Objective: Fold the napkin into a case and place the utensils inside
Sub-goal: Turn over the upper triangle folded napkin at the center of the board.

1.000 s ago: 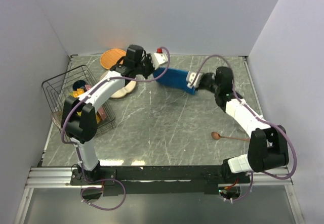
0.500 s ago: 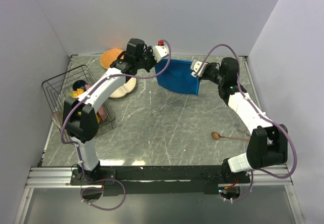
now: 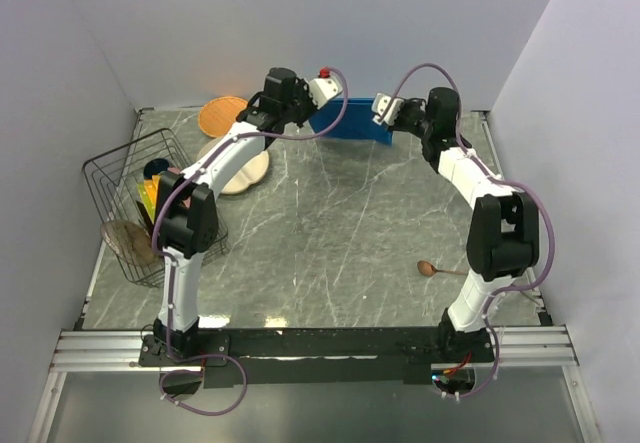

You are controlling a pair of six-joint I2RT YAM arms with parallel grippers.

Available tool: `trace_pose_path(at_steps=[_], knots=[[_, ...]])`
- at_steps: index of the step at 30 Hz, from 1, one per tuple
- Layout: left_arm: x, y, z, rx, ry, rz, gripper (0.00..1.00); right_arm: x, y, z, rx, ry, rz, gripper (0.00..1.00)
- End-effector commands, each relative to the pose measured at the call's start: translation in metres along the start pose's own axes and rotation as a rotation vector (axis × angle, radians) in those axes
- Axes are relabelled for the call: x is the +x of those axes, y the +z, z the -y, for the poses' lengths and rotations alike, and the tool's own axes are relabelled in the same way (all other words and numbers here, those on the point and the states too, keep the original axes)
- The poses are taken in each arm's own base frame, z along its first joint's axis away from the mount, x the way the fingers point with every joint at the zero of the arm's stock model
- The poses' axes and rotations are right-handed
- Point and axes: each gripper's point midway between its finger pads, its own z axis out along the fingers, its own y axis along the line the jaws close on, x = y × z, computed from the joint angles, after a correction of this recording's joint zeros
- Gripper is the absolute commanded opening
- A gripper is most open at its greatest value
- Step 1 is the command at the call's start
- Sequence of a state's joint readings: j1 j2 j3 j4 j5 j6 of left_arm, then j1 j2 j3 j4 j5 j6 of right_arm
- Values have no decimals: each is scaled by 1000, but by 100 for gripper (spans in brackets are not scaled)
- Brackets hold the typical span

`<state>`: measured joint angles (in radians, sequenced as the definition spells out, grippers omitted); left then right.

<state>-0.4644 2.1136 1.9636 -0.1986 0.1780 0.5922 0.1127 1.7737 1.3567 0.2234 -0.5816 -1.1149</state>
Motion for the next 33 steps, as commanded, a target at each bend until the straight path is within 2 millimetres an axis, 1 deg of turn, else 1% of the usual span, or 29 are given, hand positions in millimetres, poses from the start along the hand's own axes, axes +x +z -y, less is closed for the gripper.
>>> trace_pose_path(at_steps=[1,2,3,4,5,6,7,8,9,10,11,12,13,14,15,16,17,18,19,20,21,22,23,25,26,27,30,33], knots=[[-28,-21,-31,-79,63,72,1,-22,-17,35,67,-147,58,0],[-32,-27,-26,-56,66,89,1,-14,-17,10,19,-138,57,0],[-7,-25,-6,-7,53,48,1,-18,-23,6,18,-175,63,0],[3,-27,7,33,52,32,1,-19,-24,-9,-3,-184,70,0],[21,-32,31,101,49,2,1,-9,-28,-41,-59,-197,66,0],[30,-36,44,129,54,-13,1,-11,-34,-54,-84,-209,69,0],[38,-38,51,139,63,-24,1,-4,-39,-88,-144,-193,63,0],[56,-46,69,174,54,-59,1,-3,-43,-102,-170,-218,62,0],[61,-50,80,206,46,-67,1,-7,-50,-116,-202,-218,66,0],[71,-56,91,232,31,-94,1,-4,-57,-144,-254,-202,65,0],[85,-64,105,261,15,-130,1,-6,-61,-157,-279,-212,67,0],[90,-69,116,286,-1,-149,1,-9,-69,-168,-307,-210,67,0],[96,-75,124,305,-41,-167,1,-8,-77,-188,-343,-193,66,0],[105,-87,137,336,-69,-192,1,-15,-80,-199,-368,-194,78,0],[106,-93,147,363,-107,-196,1,-20,-89,-206,-386,-189,78,0],[107,-98,154,375,-121,-201,1,-20,-96,-222,-419,-175,75,0],[113,-107,165,393,-135,-218,1,-25,-100,-232,-440,-171,84,0],[111,-111,176,415,-146,-222,1,-30,-108,-238,-459,-167,84,0],[110,-115,183,427,-151,-224,1,-31,-114,-250,-485,-160,74,0],[117,-121,194,448,-162,-246,1,-37,-120,-260,-517,-148,73,0],[115,-124,206,472,-166,-251,1,-39,-126,-268,-547,-137,65,0],[115,-127,212,485,-173,-253,1,-40,-130,-276,-568,-129,55,0],[119,-132,223,507,-179,-267,1,-41,-137,-284,-599,-106,43,0],[120,-138,232,528,-196,-274,1,-47,-143,-295,-631,-89,39,0],[125,-142,239,543,-200,-289,1,-46,-150,-302,-661,-64,15,0],[127,-145,242,549,-205,-301,1,-49,-153,-308,-680,-63,17,0],[136,-155,254,570,-205,-328,1,-48,-168,-326,-730,-47,-1,0],[144,-166,266,596,-198,-352,1,-47,-178,-339,-762,-46,-9,0]])
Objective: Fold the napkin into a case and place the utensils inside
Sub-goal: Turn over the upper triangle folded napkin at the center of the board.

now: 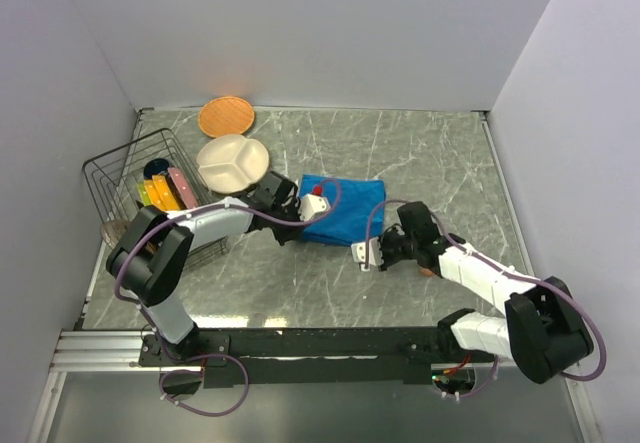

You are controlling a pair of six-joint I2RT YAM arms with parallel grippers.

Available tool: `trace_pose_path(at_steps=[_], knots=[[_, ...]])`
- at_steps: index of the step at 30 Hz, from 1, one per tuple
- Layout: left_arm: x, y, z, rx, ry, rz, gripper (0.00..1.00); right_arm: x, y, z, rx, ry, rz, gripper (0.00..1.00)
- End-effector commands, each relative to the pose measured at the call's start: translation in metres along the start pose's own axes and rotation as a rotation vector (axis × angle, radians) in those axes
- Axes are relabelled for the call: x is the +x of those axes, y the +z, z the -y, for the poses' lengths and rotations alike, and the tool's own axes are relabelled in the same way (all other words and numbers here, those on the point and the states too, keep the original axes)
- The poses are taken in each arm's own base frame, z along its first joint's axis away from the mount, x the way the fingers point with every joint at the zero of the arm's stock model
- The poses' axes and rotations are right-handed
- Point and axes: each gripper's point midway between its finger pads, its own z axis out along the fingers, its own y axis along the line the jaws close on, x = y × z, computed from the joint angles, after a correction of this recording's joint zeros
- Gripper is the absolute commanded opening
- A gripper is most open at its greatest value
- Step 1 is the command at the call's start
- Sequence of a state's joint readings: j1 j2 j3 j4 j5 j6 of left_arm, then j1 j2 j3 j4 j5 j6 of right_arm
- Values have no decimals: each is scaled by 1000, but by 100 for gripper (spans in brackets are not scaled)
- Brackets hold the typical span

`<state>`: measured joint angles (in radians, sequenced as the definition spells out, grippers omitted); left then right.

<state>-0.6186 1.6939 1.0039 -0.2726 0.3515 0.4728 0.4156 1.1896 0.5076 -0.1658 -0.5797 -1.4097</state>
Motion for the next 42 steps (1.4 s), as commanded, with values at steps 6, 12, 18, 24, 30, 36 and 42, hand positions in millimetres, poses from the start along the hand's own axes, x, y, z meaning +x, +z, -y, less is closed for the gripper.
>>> trace_pose_path(at_steps=[6,12,18,24,30,36,42], knots=[[18,-6,29,21,44,-21,1,4,-1,-50,-109,-3,-51,0],[27,5,40,14,83,-58,7,2,8,-55,-135,-12,-80,0],[26,-3,53,27,143,-46,34,-1,7,-65,-181,-36,-91,34],[5,-32,67,71,193,4,58,-19,-14,-48,-116,-28,-79,66],[-21,-74,77,81,192,118,55,-40,-57,-16,-8,261,-89,68],[-27,-61,62,67,55,147,31,-24,-66,-1,-3,777,-135,51],[-32,-43,43,2,77,178,22,-16,-54,12,-36,1170,-140,45]])
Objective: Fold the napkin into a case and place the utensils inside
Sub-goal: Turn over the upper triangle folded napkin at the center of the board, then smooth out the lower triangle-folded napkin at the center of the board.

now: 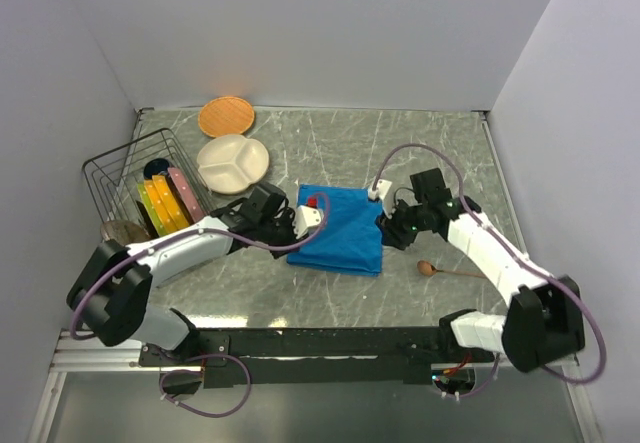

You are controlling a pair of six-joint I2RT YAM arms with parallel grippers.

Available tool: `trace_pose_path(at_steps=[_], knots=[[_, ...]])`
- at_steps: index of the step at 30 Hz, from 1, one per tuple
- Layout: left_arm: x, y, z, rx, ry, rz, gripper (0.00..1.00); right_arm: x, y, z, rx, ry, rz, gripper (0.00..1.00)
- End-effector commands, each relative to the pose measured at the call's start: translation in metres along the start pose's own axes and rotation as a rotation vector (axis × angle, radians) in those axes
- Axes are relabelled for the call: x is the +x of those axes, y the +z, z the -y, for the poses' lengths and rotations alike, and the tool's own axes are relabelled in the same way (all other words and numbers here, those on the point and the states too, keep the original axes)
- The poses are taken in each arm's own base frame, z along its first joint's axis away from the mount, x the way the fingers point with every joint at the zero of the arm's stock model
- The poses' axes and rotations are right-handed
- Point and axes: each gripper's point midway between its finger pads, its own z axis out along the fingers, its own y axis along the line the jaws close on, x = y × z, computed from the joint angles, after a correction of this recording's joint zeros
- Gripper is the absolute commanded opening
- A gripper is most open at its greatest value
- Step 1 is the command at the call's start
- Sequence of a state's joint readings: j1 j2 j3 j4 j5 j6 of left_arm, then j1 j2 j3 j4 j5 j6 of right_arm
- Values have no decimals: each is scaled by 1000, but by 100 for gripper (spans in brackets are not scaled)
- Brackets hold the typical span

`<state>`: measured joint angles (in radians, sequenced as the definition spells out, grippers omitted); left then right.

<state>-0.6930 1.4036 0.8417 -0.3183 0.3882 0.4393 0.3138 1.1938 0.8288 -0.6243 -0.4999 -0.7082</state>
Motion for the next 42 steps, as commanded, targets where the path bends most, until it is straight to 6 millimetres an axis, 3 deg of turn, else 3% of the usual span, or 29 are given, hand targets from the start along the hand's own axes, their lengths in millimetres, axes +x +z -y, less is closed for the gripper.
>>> trace_pose_path(at_steps=[1,6,11,20,25,28,29,32,34,38,42], knots=[[-24,8,-17,-51,46,85,21,-12,4,-6,-75,348,11,45],[-13,28,-23,-40,84,27,13,-12,30,-1,-131,517,-34,41],[13,40,-10,17,152,-69,4,-2,52,-6,-235,655,-146,36],[50,43,6,69,208,-188,9,43,90,-13,-313,843,-424,31],[62,35,9,62,236,-207,9,44,90,-7,-294,841,-440,30],[38,25,9,55,221,-116,14,17,75,-1,-310,805,-341,36],[18,17,5,31,228,-59,21,4,62,7,-290,798,-280,37],[-29,8,-1,9,225,69,28,-16,41,19,-273,836,-181,44],[-54,12,0,33,219,119,28,-12,31,34,-239,925,-144,46],[-74,39,8,87,235,134,28,12,26,56,-186,1092,-111,46],[-99,70,34,143,312,176,29,30,32,69,-169,1242,-87,43]])
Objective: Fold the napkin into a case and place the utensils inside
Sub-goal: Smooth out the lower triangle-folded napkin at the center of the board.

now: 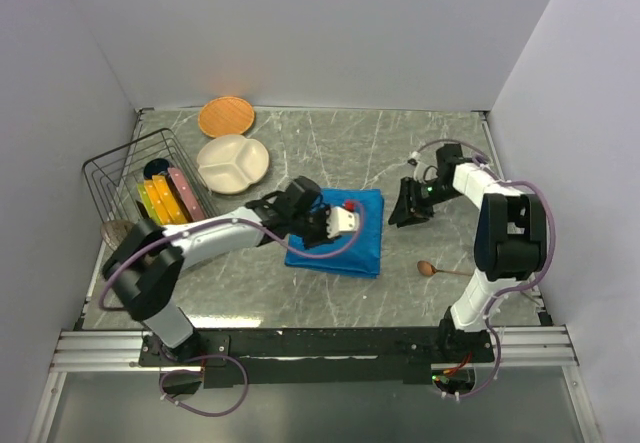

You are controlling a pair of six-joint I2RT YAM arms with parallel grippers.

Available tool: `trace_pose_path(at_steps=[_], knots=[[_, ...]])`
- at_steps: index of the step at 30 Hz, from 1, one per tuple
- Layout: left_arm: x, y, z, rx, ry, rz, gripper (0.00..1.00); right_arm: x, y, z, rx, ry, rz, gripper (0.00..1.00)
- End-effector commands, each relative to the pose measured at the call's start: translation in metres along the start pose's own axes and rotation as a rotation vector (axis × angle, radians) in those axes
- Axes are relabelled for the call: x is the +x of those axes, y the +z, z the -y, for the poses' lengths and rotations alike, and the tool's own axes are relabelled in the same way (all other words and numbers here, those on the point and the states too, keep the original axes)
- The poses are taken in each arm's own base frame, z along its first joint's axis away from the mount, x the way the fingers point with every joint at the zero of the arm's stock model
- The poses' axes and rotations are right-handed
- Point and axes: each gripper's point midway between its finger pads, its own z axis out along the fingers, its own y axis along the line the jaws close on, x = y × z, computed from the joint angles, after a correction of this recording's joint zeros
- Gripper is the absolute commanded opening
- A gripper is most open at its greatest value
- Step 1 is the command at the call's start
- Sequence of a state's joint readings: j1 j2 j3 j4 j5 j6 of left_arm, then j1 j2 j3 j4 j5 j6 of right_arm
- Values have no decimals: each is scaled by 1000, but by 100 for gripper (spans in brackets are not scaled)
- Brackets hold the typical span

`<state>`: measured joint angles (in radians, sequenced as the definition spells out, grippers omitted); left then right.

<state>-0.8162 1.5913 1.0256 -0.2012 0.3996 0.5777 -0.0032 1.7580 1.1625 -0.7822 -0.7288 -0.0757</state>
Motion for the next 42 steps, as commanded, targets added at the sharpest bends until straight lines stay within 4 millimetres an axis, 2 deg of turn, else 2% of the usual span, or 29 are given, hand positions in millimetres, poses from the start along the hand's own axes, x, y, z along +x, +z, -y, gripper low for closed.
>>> trace_pose_path(at_steps=[1,6,9,10,13,14,18,26,28,30,31,32,34,36,37,42], knots=[[-35,41,23,104,46,75,29,-3,4,15,-26,185,31,43],[-40,69,41,154,91,71,30,-13,11,31,-7,251,79,41],[-35,80,52,189,117,56,29,-24,16,38,-9,297,102,37],[-28,84,55,196,119,41,30,-26,18,42,3,325,107,36],[-15,90,58,208,118,10,30,-43,21,52,35,327,155,33],[-13,91,59,211,118,3,30,-47,21,56,53,327,167,29],[-7,91,62,220,110,-13,29,-66,28,62,47,355,190,27],[3,93,66,238,89,-40,23,-92,39,61,5,372,230,30],[3,94,66,241,87,-42,21,-92,39,53,-51,382,216,32],[6,94,66,242,85,-49,20,-90,38,44,-111,386,215,42],[6,94,66,243,85,-51,19,-91,31,33,-151,368,229,46],[7,94,66,243,82,-50,18,-89,30,29,-174,356,239,53],[7,93,65,240,80,-51,17,-88,23,16,-219,333,246,61],[9,93,65,239,77,-54,17,-88,19,13,-231,320,258,67],[9,93,65,240,78,-55,17,-87,19,12,-237,314,257,73],[11,92,65,241,81,-57,16,-86,23,9,-269,329,249,78]])
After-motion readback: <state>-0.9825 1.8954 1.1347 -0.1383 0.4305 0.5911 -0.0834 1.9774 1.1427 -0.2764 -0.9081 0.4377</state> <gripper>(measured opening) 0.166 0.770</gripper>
